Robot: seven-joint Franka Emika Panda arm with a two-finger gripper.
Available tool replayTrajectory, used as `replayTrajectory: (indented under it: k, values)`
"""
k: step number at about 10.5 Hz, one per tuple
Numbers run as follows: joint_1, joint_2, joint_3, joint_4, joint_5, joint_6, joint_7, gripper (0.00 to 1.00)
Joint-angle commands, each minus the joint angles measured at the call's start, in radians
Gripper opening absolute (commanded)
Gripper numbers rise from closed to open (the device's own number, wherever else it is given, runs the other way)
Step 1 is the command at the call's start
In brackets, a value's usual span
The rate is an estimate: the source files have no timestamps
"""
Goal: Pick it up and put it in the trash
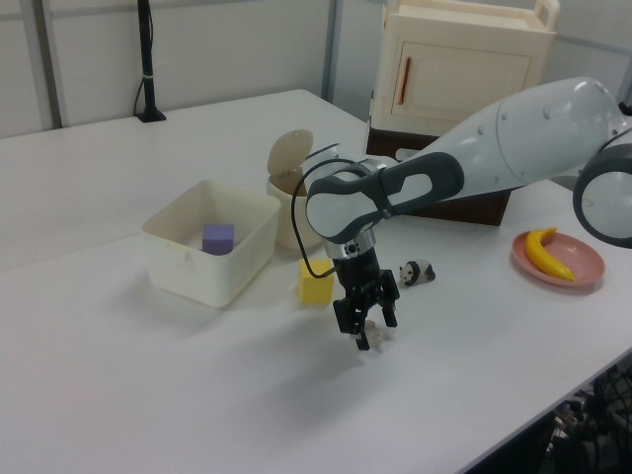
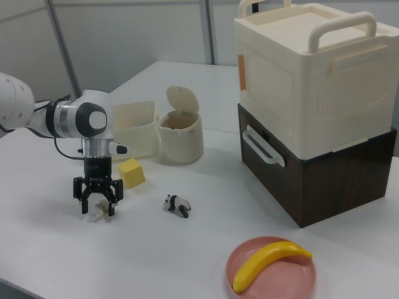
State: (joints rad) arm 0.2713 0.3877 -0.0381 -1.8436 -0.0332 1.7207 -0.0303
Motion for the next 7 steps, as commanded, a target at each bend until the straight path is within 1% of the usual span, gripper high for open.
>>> replayTrajectory:
  k: [1,2,4,7]
  values:
    - [-0.001,0.007,0.001,0.044,-0.016,0.011,0.009,0.12]
    - [-0.003,0.007,0.001,0.049,-0.017,0.011,0.009,0.00]
    - [-0.006,0.005,0.000,0.092,-0.037,0.001,0.010,0.00]
    - [-0.027,-0.003,-0.008,0.179,-0.037,-0.003,0.018,0.00]
